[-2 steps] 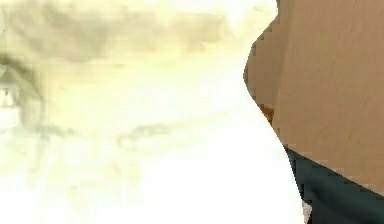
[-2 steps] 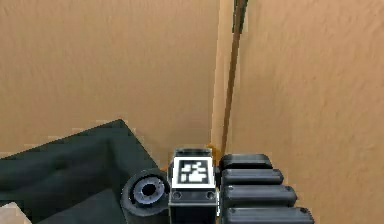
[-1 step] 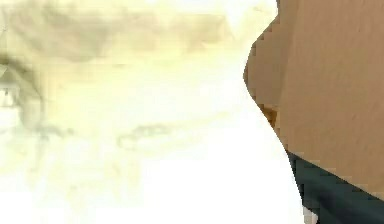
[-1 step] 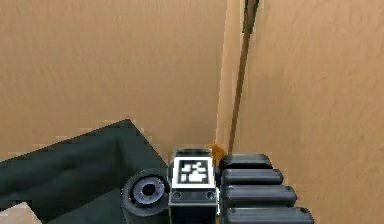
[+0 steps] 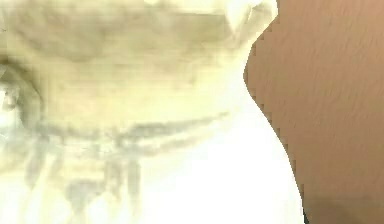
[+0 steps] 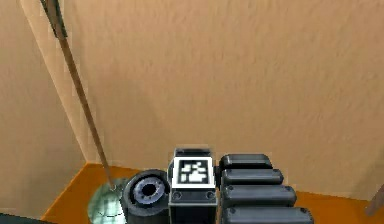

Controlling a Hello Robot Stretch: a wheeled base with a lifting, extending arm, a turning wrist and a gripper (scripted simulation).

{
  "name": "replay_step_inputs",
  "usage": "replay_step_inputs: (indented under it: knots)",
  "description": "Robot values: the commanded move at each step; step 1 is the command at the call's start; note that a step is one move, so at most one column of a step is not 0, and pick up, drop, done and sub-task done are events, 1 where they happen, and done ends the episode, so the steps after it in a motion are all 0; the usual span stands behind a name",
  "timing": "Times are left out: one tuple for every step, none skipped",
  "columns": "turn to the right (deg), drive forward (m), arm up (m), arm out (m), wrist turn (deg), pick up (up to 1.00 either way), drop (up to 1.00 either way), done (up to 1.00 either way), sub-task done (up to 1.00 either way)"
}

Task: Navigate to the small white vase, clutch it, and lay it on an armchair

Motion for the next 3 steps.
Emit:
replay_step_inputs:
  knots:
    - [45.0, 0.00, 0.00, 0.00, 0.0, 0.00, 0.00, 0.00, 0.00]
    - [9.0, 0.00, 0.00, 0.00, 0.0, 0.00, 0.00, 0.00, 0.00]
    - [-45.0, 0.00, 0.00, 0.00, 0.0, 0.00, 0.00, 0.00, 0.00]
